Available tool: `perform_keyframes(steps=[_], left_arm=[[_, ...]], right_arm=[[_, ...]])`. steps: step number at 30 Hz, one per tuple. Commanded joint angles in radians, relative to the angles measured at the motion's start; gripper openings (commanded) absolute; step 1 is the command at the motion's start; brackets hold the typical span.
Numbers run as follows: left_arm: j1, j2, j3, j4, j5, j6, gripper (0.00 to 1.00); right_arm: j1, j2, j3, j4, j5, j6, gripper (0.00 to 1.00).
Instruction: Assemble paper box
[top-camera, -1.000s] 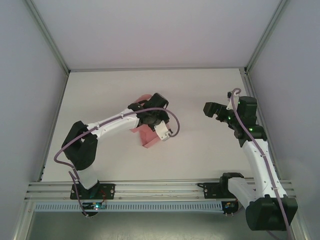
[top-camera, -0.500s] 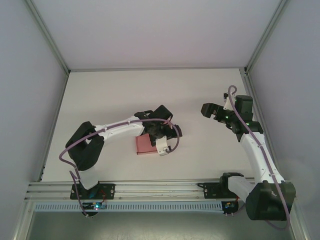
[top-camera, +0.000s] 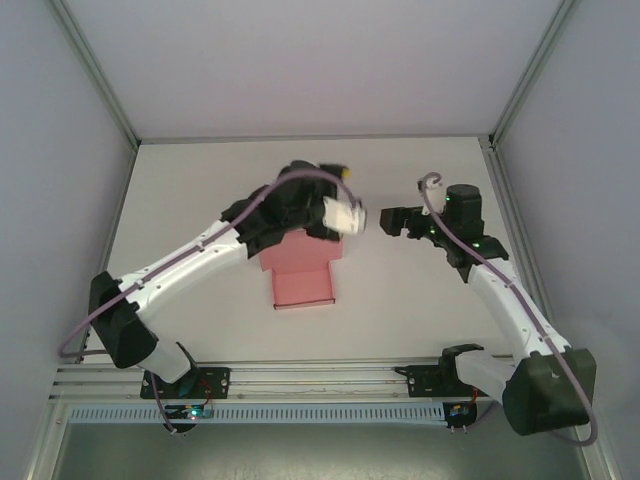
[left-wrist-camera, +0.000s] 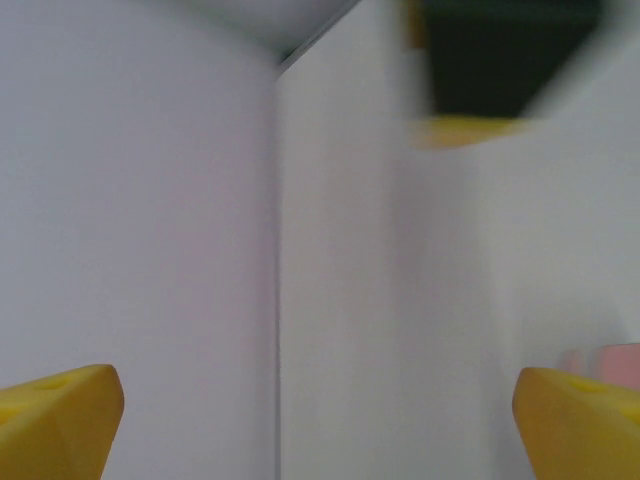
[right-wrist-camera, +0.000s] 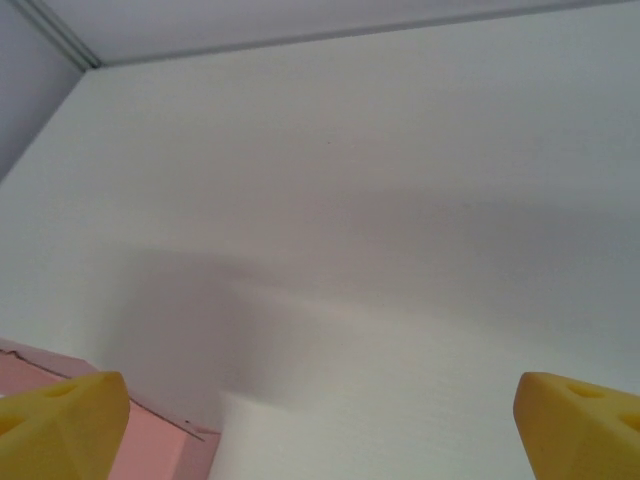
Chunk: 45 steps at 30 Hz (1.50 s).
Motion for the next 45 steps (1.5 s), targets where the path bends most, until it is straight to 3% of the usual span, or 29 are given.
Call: perform_keyframes(steps=[1,4,7,10,12,15,21,28,34,38,40,42,45], left_arm=[[0.105,-0.083,-0.061,-0.047,-0.287,-0.669,1.00],[0.240,-0.161,-0.083,-0.185,-0.281,-1.102,1.00],[0.349,-0.234,-0.134,-0.296,-0.303,-1.395,1.00],[0.398,-0.296,-0.246,-0.267,-0.244,-1.397,1.00],[0.398,-0.297,-0.246,-0.351,-0.221,-1.395,1.00],[0.399,-0.308,-0.273,-0.442,-0.094,-1.393,1.00],[0.394,-0.384,-0.440,-0.296,0.163,-1.328,1.00],[0.342,-0.340,-0.510,-0.207,0.236,-1.191,1.00],[0.327,-0.227,-0.493,-0.204,0.219,-1.132,0.77],[0.310,-0.174,-0.463,-0.188,0.243,-1.101,0.42],[0.297,-0.157,-0.444,-0.202,0.221,-1.095,0.20],[0.287,-0.147,-0.420,-0.221,0.187,-1.093,0.17],[0.274,-0.138,-0.383,-0.232,0.131,-1.125,0.15]], right_arm=[[0.051,0.073,0.052,0.095,0.082,-0.095,0.98],[0.101,0.146,0.095,0.113,0.075,-0.169,0.98],[0.152,0.201,0.108,0.144,0.028,-0.257,0.98],[0.193,0.237,0.128,0.119,-0.068,-0.332,0.98],[0.222,0.255,0.157,0.057,-0.140,-0.401,0.98],[0.270,0.279,0.200,-0.044,-0.175,-0.512,0.98],[0.311,0.365,0.309,-0.193,-0.203,-0.649,0.91],[0.359,0.516,0.446,-0.370,-0.155,-0.692,0.60],[0.357,0.517,0.450,-0.416,-0.149,-0.703,0.27],[0.359,0.526,0.460,-0.440,-0.136,-0.694,0.19],[0.362,0.531,0.462,-0.458,-0.148,-0.707,0.12],[0.366,0.531,0.457,-0.460,-0.138,-0.697,0.01],[0.378,0.508,0.447,-0.414,-0.041,-0.631,0.00]])
